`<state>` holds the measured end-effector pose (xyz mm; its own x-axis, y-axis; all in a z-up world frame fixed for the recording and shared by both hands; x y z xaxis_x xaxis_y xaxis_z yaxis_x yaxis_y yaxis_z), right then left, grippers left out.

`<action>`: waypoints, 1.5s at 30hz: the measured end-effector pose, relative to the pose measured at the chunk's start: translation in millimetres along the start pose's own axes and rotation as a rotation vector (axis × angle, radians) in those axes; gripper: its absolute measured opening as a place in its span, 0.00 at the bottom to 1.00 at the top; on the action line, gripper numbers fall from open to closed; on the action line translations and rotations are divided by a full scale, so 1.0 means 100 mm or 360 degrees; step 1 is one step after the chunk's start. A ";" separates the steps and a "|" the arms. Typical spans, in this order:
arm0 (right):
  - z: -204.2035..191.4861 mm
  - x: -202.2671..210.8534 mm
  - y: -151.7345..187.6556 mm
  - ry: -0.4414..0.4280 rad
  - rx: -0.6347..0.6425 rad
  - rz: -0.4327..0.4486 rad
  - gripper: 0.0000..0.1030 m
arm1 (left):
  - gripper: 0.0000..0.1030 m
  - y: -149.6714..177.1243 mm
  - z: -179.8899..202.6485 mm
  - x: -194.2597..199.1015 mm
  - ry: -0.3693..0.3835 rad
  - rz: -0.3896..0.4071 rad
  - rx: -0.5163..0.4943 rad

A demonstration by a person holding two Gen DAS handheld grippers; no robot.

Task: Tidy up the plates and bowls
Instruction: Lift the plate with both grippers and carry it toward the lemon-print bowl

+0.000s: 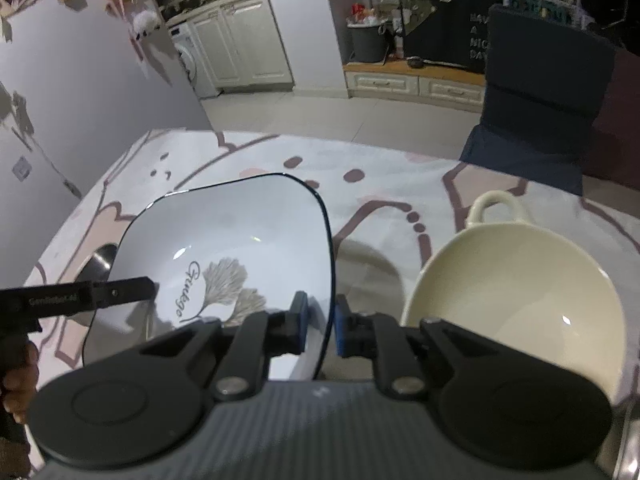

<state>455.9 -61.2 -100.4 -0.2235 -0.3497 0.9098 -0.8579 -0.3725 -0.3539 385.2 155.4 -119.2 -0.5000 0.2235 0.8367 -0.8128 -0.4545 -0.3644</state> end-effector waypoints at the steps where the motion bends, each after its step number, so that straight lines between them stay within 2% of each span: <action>1: 0.01 0.06 0.02 -0.0005 -0.0011 0.0013 0.15 | 0.18 0.03 0.04 0.05 0.0009 0.0004 -0.0015; 8: 0.11 0.56 0.28 0.0025 -0.0055 0.0099 0.15 | 0.18 0.30 0.34 0.39 0.0073 -0.0010 -0.0114; 16: 0.22 1.13 0.85 0.0098 -0.0134 0.0183 0.14 | 0.18 0.72 0.69 0.67 0.0156 -0.0045 -0.0223; 23: 0.39 1.50 1.42 0.0145 -0.0222 0.0229 0.14 | 0.18 1.12 0.95 0.76 0.0214 -0.0087 -0.0321; 30: 0.62 1.66 1.98 0.0168 -0.0331 0.0221 0.14 | 0.17 1.45 1.18 0.59 0.0230 -0.0176 -0.0403; 37: 0.89 1.58 2.48 0.0214 -0.0465 0.0139 0.14 | 0.18 1.78 1.41 0.26 0.0218 -0.0293 -0.0499; 41: 1.05 1.51 2.66 0.0234 -0.0543 0.0090 0.15 | 0.17 1.92 1.50 0.07 0.0219 -0.0355 -0.0542; 45: 1.17 1.38 2.79 0.0251 -0.0591 0.0020 0.15 | 0.18 2.04 1.54 -0.14 0.0171 -0.0436 -0.0568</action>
<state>239.8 -313.8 -99.0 -0.2787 -0.2053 0.9382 -0.9570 -0.0227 -0.2892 271.9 -73.3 -142.0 -0.2654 0.3906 0.8815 -0.9619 -0.0451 -0.2697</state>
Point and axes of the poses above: each gripper's, at about its wrist camera, not at the fingertips, and x roughly against the way its jaws point, z to its right, y to its underside, the point moved 3 cm from there along -x, roughly the way its jaws point, and after that the axes turned 15 degrees about -z, right-handed, at the moved point
